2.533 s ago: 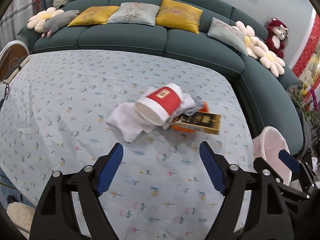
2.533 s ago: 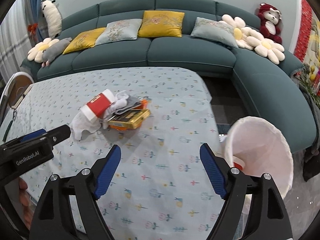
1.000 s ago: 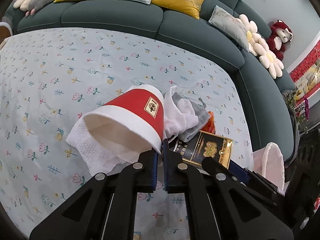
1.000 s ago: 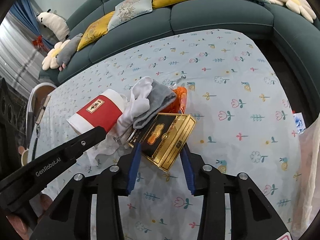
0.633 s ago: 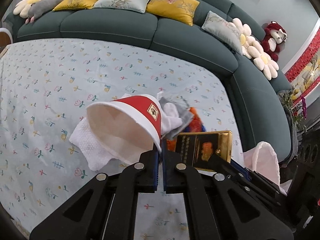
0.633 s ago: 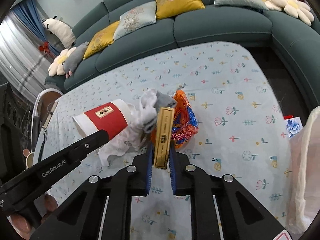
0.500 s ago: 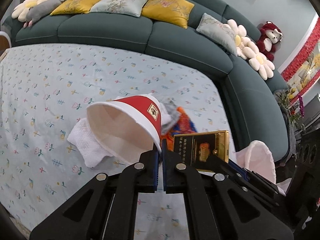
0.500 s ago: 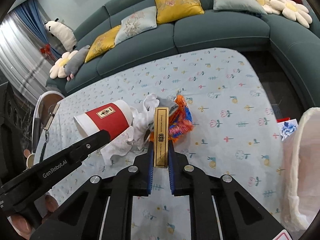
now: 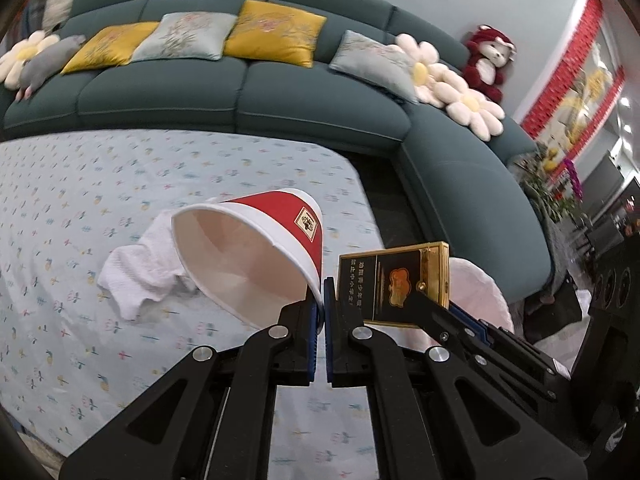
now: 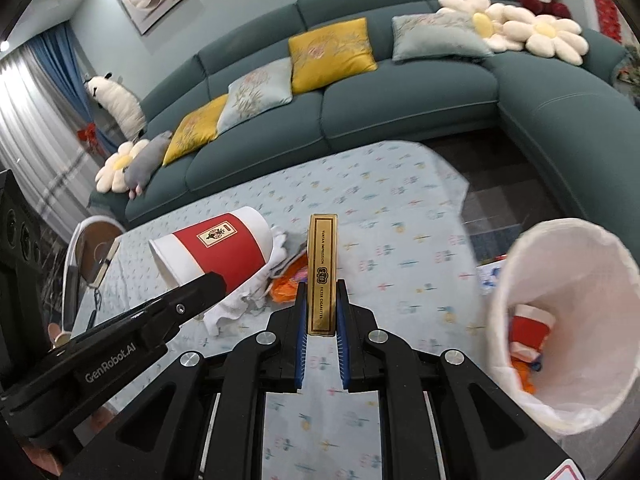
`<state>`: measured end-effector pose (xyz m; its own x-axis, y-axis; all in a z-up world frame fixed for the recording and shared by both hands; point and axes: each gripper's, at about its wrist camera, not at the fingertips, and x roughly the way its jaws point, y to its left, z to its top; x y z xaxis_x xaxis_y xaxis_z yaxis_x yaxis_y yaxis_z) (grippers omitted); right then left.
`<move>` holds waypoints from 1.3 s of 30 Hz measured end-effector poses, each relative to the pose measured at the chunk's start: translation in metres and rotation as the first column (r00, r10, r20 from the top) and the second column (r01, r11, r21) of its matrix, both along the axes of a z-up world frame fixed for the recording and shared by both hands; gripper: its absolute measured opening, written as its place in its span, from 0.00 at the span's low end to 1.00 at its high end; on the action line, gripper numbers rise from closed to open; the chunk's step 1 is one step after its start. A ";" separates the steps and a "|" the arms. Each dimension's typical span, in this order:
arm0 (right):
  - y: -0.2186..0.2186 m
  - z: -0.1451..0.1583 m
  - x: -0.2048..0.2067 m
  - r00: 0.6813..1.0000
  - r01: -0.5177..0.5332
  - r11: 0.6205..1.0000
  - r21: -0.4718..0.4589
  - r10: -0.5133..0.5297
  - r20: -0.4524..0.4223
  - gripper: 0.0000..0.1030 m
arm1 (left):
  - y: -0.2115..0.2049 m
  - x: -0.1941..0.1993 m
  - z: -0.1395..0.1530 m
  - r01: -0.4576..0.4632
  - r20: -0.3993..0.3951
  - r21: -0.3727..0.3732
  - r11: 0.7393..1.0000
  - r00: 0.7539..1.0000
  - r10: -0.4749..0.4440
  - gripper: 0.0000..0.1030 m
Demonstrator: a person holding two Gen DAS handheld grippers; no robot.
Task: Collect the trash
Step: 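Carry the cup and gold box over the wastebasket with both grippers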
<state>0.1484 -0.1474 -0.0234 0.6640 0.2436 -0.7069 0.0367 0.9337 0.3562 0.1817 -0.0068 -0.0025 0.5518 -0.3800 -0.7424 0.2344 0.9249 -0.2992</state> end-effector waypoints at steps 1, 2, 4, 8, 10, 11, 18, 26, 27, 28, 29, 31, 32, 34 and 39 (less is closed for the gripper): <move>-0.008 0.004 -0.006 1.000 0.014 1.000 -0.003 -0.014 0.010 0.12 | -0.006 -0.003 0.002 0.011 0.004 0.002 1.000 1.000 -0.011 0.02; -0.014 0.007 -0.010 1.000 0.024 1.000 -0.005 -0.024 0.017 0.12 | -0.014 -0.008 0.004 0.026 0.008 0.003 1.000 1.000 -0.026 0.02; -0.028 0.012 -0.019 0.999 0.046 0.999 -0.010 -0.045 0.030 0.12 | -0.029 -0.014 0.008 0.052 0.017 0.004 0.999 0.999 -0.052 0.02; -0.057 0.019 -0.039 0.994 0.096 0.995 -0.012 -0.095 0.052 0.12 | -0.058 -0.027 0.015 0.107 0.034 0.017 0.994 0.994 -0.107 0.02; -0.070 0.022 -0.047 0.991 0.117 0.993 -0.013 -0.116 0.060 0.12 | -0.073 -0.033 0.018 0.135 0.041 0.023 0.991 0.990 -0.135 0.02; -0.076 0.022 -0.051 0.990 0.126 0.992 -0.014 -0.125 0.063 0.12 | -0.079 -0.036 0.019 0.146 0.043 0.027 0.989 0.988 -0.147 0.02; -0.116 0.021 -0.078 0.978 0.197 0.980 -0.023 -0.195 0.069 0.12 | -0.124 -0.052 0.020 0.231 0.045 0.055 0.971 0.971 -0.234 0.02; -0.157 0.011 -0.095 0.959 0.280 0.960 -0.030 -0.278 0.060 0.12 | -0.167 -0.064 0.007 0.314 0.024 0.085 0.946 0.948 -0.317 0.02; -0.162 0.009 -0.097 0.956 0.290 0.956 -0.031 -0.289 0.055 0.12 | -0.172 -0.064 0.005 0.322 0.022 0.088 0.943 0.945 -0.325 0.02; -0.166 0.006 -0.098 0.954 0.298 0.954 -0.032 -0.296 0.050 0.12 | -0.177 -0.064 0.004 0.330 0.019 0.090 0.940 0.943 -0.333 0.02; -0.169 0.004 -0.098 0.952 0.303 0.952 -0.033 -0.302 0.047 0.12 | -0.182 -0.064 0.002 0.338 0.015 0.093 0.936 0.940 -0.341 0.02; -0.176 -0.001 -0.100 0.948 0.316 0.948 -0.037 -0.315 0.037 0.12 | -0.190 -0.064 -0.002 0.353 0.008 0.095 0.931 0.935 -0.355 0.02; -0.180 -0.004 -0.100 0.947 0.322 0.946 -0.039 -0.321 0.031 0.12 | -0.198 -0.064 -0.005 0.362 0.001 0.099 0.927 0.932 -0.364 0.02; -0.187 -0.009 -0.102 0.943 0.332 0.942 -0.038 -0.332 0.023 0.12 | -0.204 -0.063 -0.009 0.373 -0.006 0.101 0.922 0.927 -0.375 0.02; -0.201 -0.020 -0.100 0.933 0.359 0.933 -0.035 -0.359 0.001 0.12 | -0.221 -0.060 -0.020 0.394 -0.026 0.098 0.914 0.919 -0.393 0.03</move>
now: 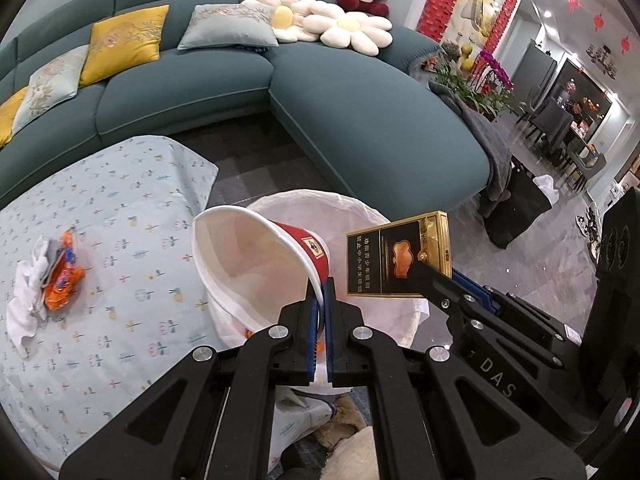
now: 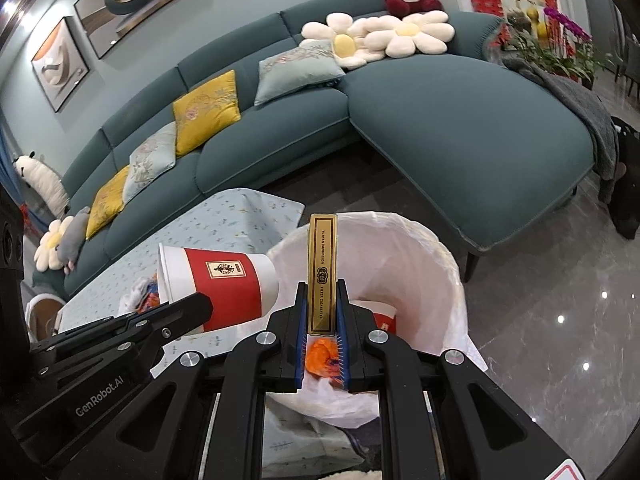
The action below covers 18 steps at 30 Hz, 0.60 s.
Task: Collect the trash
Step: 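Carry the cup and gold box over the wastebasket with both grippers, then open both grippers to drop the cup and gold box into the wastebasket, then move both open grippers back toward the white cloths on the table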
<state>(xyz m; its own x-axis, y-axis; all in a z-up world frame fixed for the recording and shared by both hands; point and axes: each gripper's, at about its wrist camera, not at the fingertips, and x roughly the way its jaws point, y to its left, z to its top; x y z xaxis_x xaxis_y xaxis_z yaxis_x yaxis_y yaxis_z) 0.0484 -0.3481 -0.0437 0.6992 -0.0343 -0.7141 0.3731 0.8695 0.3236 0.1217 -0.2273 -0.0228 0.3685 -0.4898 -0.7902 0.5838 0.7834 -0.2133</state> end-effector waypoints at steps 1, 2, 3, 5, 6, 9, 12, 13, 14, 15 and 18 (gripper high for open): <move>-0.001 -0.001 0.001 1.000 0.006 1.000 0.001 -0.006 -0.004 0.13 | -0.002 0.001 -0.002 0.000 -0.007 0.001 1.000 1.000 0.000 0.03; -0.003 -0.003 0.002 1.000 0.009 1.000 0.004 -0.009 -0.008 0.13 | -0.003 0.003 -0.006 -0.001 -0.022 0.000 1.000 1.000 0.001 0.04; -0.005 -0.006 0.003 1.000 0.015 1.000 0.006 -0.015 -0.013 0.13 | -0.005 0.004 -0.008 -0.005 -0.031 0.000 1.000 0.999 0.005 0.05; -0.006 -0.009 0.003 1.000 0.022 1.000 0.005 -0.022 -0.019 0.16 | -0.005 0.006 -0.011 -0.012 -0.036 0.006 1.000 0.999 0.012 0.07; -0.006 -0.009 0.004 0.999 0.027 1.000 0.001 -0.027 -0.018 0.16 | -0.005 0.006 -0.012 -0.015 -0.038 0.009 1.000 0.999 0.016 0.12; -0.007 -0.011 0.007 0.999 0.031 1.000 -0.003 -0.031 -0.024 0.16 | -0.005 0.008 -0.013 -0.029 -0.032 0.016 0.999 0.999 0.029 0.31; -0.006 -0.012 0.008 0.999 0.034 0.999 -0.010 -0.035 -0.027 0.18 | -0.003 0.008 -0.012 -0.039 -0.023 0.016 0.999 0.999 0.040 0.38; -0.005 -0.012 0.008 0.999 0.037 0.999 -0.014 -0.037 -0.028 0.23 | -0.002 0.009 -0.012 -0.041 -0.024 0.017 0.999 0.999 0.041 0.41; -0.004 -0.011 0.007 0.999 0.041 0.999 -0.023 -0.041 -0.027 0.25 | 0.000 0.009 -0.011 -0.044 -0.021 0.016 0.999 0.999 0.045 0.42; -0.003 -0.011 0.006 0.999 0.043 0.999 -0.032 -0.044 -0.027 0.28 | 0.001 0.009 -0.010 -0.048 -0.017 0.017 0.999 0.999 0.048 0.44; 0.001 -0.009 0.007 0.999 0.035 0.998 -0.049 -0.036 -0.029 0.32 | 0.007 0.010 -0.009 -0.055 -0.012 0.016 0.998 0.998 0.056 0.45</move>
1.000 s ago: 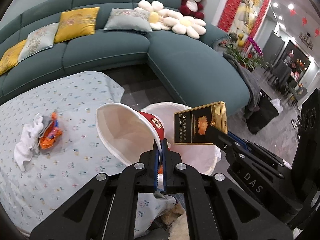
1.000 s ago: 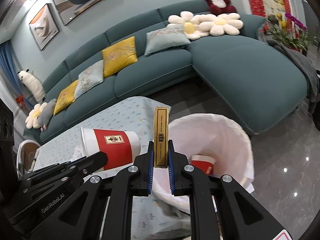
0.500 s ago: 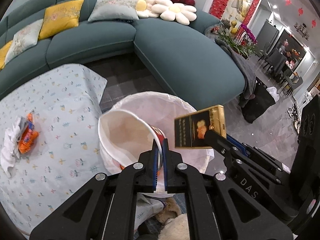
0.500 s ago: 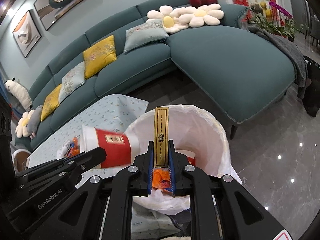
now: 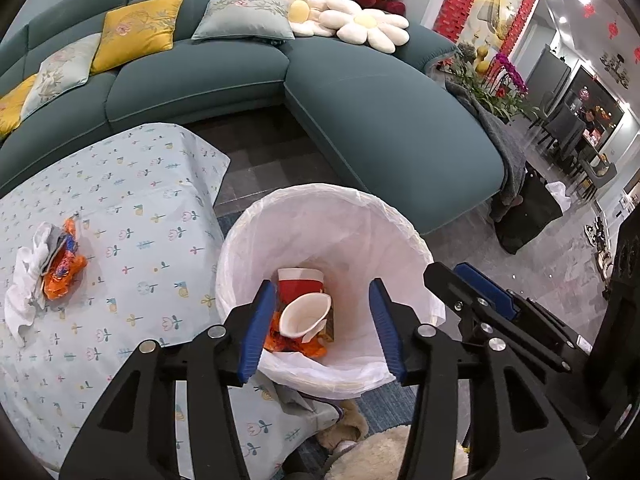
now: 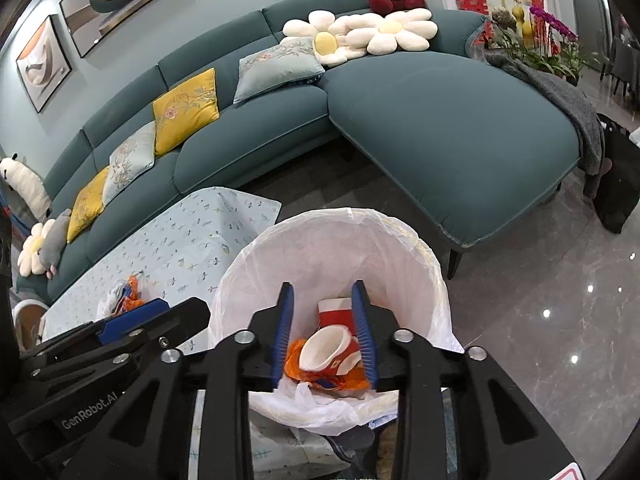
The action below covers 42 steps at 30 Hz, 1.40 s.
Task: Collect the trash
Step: 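Move both open grippers back toward the white cloths on the table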
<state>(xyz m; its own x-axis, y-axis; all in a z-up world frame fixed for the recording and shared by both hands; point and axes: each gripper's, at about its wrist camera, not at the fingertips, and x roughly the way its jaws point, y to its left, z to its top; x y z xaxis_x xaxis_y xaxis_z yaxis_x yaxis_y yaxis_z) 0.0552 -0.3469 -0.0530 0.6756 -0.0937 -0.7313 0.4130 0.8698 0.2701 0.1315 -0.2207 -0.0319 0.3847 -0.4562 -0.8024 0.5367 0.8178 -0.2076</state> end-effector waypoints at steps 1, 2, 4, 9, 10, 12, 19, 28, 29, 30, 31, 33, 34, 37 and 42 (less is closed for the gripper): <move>0.002 0.001 0.000 1.000 -0.002 1.000 -0.012 0.002 -0.003 0.32 | 0.002 0.000 0.001 -0.004 0.001 0.000 1.000 1.000 0.004 0.45; 0.004 0.001 0.000 1.000 -0.005 1.000 -0.021 0.005 -0.004 0.33 | 0.005 0.000 0.001 -0.008 0.002 -0.002 1.000 1.000 0.008 0.45; 0.009 0.004 0.001 1.000 -0.010 0.999 -0.033 0.010 -0.005 0.35 | 0.009 0.000 0.002 -0.016 0.006 -0.003 1.000 1.000 0.016 0.45; 0.018 0.010 0.001 1.000 -0.014 0.998 -0.063 0.014 -0.004 0.47 | 0.026 0.001 0.006 -0.050 0.013 -0.009 0.999 0.999 0.050 0.45; 0.021 0.011 0.001 1.000 -0.016 0.997 -0.069 0.016 -0.004 0.49 | 0.030 0.002 0.007 -0.058 0.013 -0.009 0.998 0.998 0.058 0.46; 0.026 0.014 0.002 1.000 -0.015 0.997 -0.082 0.015 -0.003 0.53 | 0.038 0.003 0.008 -0.073 0.016 -0.010 0.997 0.997 0.073 0.46; 0.048 0.023 0.007 0.999 -0.041 0.993 -0.107 0.041 0.000 0.59 | 0.067 0.004 0.012 -0.127 0.033 -0.004 0.992 0.991 0.127 0.46; 0.079 0.032 0.014 0.996 -0.088 0.987 -0.133 0.088 -0.002 0.64 | 0.116 0.008 0.013 -0.218 0.048 -0.003 0.976 0.975 0.218 0.55; 0.082 0.032 0.015 0.996 -0.093 0.986 -0.135 0.093 -0.002 0.65 | 0.121 0.008 0.013 -0.227 0.049 -0.003 0.974 0.973 0.226 0.55; 0.088 0.033 0.016 0.995 -0.100 0.985 -0.140 0.101 -0.002 0.67 | 0.126 0.009 0.013 -0.236 0.050 -0.002 0.972 0.971 0.235 0.55; 0.092 0.035 0.018 0.994 -0.106 0.984 -0.144 0.107 -0.002 0.68 | 0.131 0.009 0.013 -0.244 0.049 -0.001 0.970 0.969 0.244 0.55; 0.099 0.036 0.020 0.993 -0.120 0.982 -0.148 0.121 -0.005 0.69 | 0.142 0.011 0.013 -0.266 0.050 0.000 0.964 0.963 0.266 0.55; 0.106 0.036 0.022 0.991 -0.130 0.980 -0.153 0.130 -0.008 0.69 | 0.149 0.011 0.013 -0.278 0.051 0.000 0.961 0.959 0.278 0.55; 0.119 0.037 0.027 0.988 -0.153 0.976 -0.156 0.153 -0.012 0.69 | 0.166 0.012 0.013 -0.304 0.059 0.004 0.953 0.951 0.303 0.55; 0.142 0.037 0.034 0.981 -0.194 0.969 -0.155 0.193 -0.019 0.69 | 0.200 0.015 0.008 -0.359 0.046 0.009 0.933 0.932 0.358 0.55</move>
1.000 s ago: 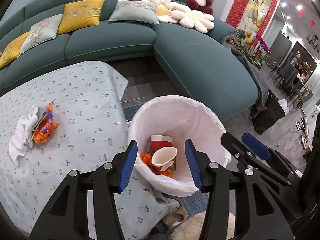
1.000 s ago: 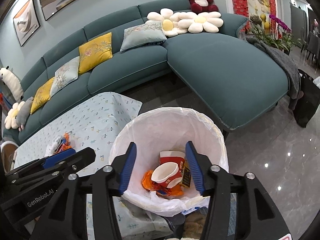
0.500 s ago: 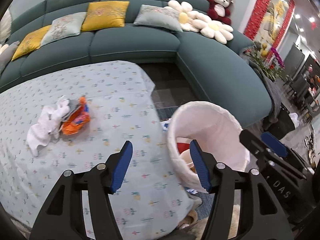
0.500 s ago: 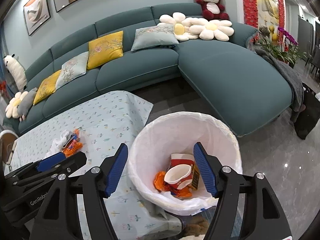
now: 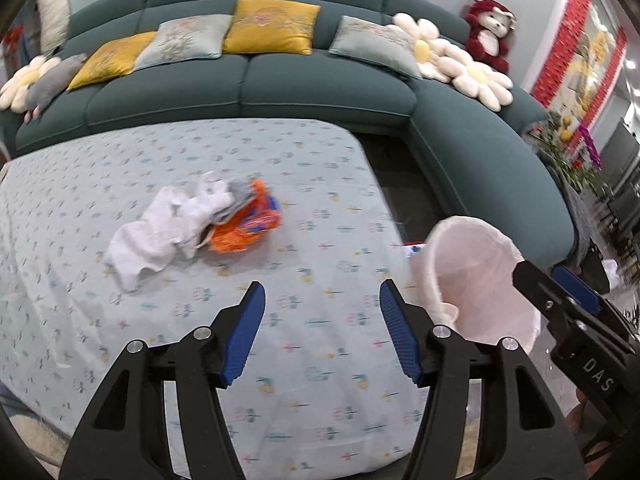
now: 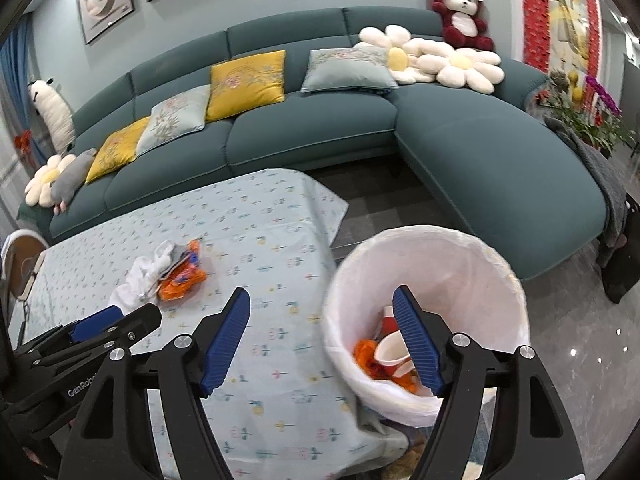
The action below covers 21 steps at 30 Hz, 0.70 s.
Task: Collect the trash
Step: 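Move both open grippers back toward the white cloths on the table, then grasp the white towel with the left gripper while the right gripper grasps a white glove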
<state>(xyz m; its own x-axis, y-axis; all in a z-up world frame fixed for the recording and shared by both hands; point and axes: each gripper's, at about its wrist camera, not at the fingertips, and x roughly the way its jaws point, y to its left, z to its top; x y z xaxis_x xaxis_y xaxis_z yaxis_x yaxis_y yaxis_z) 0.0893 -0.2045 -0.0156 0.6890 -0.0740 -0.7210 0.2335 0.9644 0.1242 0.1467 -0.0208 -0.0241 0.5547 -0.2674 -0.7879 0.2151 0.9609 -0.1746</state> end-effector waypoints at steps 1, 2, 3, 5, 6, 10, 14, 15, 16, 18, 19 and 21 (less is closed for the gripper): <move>0.007 -0.001 0.002 1.000 -0.013 1.000 -0.001 0.013 -0.003 0.69 | 0.006 0.001 -0.001 -0.010 -0.004 0.000 1.000 1.000 0.010 0.55; 0.012 -0.001 0.004 1.000 -0.023 1.000 -0.002 0.023 -0.005 0.69 | 0.014 0.002 -0.003 -0.026 -0.011 0.001 1.000 1.000 0.026 0.55; 0.018 -0.001 0.006 0.999 -0.032 0.999 -0.004 0.032 -0.007 0.69 | 0.020 0.002 -0.005 -0.034 -0.014 0.001 0.999 0.999 0.034 0.55; 0.032 -0.003 0.010 0.998 -0.054 0.999 -0.008 0.054 -0.012 0.69 | 0.033 0.002 -0.008 -0.057 -0.020 0.004 0.998 0.998 0.057 0.55; 0.040 -0.004 0.012 0.998 -0.068 0.998 -0.008 0.068 -0.017 0.69 | 0.038 0.003 -0.009 -0.066 -0.023 0.005 0.998 0.998 0.067 0.55; 0.061 -0.008 0.019 0.994 -0.099 0.995 -0.005 0.099 -0.036 0.69 | 0.064 0.004 -0.015 -0.111 -0.034 0.004 0.994 0.993 0.111 0.60; 0.077 -0.010 0.027 0.991 -0.124 0.992 0.015 0.125 -0.048 0.69 | 0.088 0.006 -0.022 -0.141 -0.041 0.018 0.990 0.989 0.141 0.61; 0.081 -0.011 0.030 0.990 -0.131 0.991 0.018 0.131 -0.051 0.69 | 0.095 0.008 -0.024 -0.148 -0.043 0.023 0.989 0.988 0.148 0.62; 0.084 -0.012 0.031 0.989 -0.136 0.991 0.020 0.137 -0.054 0.69 | 0.102 0.009 -0.027 -0.157 -0.045 0.027 0.987 0.986 0.158 0.62; 0.093 -0.014 0.037 0.987 -0.150 0.989 0.017 0.150 -0.060 0.69 | 0.113 0.011 -0.030 -0.170 -0.050 0.032 0.985 0.984 0.172 0.62; 0.099 -0.016 0.040 0.985 -0.161 0.987 0.015 0.162 -0.064 0.69 | 0.121 0.013 -0.032 -0.182 -0.052 0.034 0.983 0.982 0.184 0.62; 0.108 -0.019 0.045 0.982 -0.175 0.984 0.014 0.176 -0.070 0.69 | 0.132 0.017 -0.036 -0.200 -0.060 0.038 0.979 0.977 0.202 0.62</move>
